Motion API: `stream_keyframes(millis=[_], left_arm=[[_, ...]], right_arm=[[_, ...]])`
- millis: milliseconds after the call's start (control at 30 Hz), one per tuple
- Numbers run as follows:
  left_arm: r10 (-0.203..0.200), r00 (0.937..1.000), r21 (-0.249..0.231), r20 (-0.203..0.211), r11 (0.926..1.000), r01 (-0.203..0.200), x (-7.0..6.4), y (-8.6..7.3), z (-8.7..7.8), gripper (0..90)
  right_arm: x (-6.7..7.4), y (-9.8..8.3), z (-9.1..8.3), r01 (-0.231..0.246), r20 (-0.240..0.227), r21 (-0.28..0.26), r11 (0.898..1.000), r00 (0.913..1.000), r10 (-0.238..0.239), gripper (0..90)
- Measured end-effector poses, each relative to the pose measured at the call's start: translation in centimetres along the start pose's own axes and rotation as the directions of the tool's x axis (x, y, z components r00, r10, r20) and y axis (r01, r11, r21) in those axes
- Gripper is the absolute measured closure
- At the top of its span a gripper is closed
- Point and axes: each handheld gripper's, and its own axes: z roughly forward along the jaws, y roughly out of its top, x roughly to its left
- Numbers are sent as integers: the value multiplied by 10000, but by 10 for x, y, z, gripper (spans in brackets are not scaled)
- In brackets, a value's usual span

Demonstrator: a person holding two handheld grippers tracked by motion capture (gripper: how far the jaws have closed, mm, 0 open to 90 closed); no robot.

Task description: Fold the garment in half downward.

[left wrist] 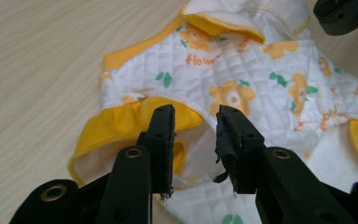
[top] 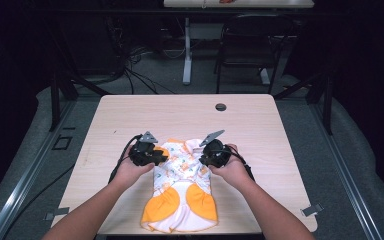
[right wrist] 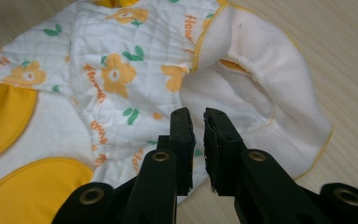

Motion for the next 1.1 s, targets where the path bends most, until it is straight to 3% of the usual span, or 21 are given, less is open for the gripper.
stream_keyframes(millis=[233, 367, 600, 1100], left_arm=[[94, 9998, -19, -169, 10000, -95, 10, 10, 4, 685], [-139, 9992, -77, -373, 9999, 136, 16, 15, 6, 685], [-362, 9977, 26, -566, 9993, 364, 27, 24, 14, 706], [-370, 9971, 342, -666, 9986, 393, 37, 25, 30, 692]], right_arm=[[-14, 14, 4, -53, 217, 38, 10000, 9998, 53, 846], [-20, 20, 5, -246, 196, -116, 9996, 9995, 249, 843], [-32, 31, 13, -170, 516, -7, 9999, 9985, 170, 832], [-51, 38, 31, -653, 1096, -36, 9979, 9918, 653, 758]])
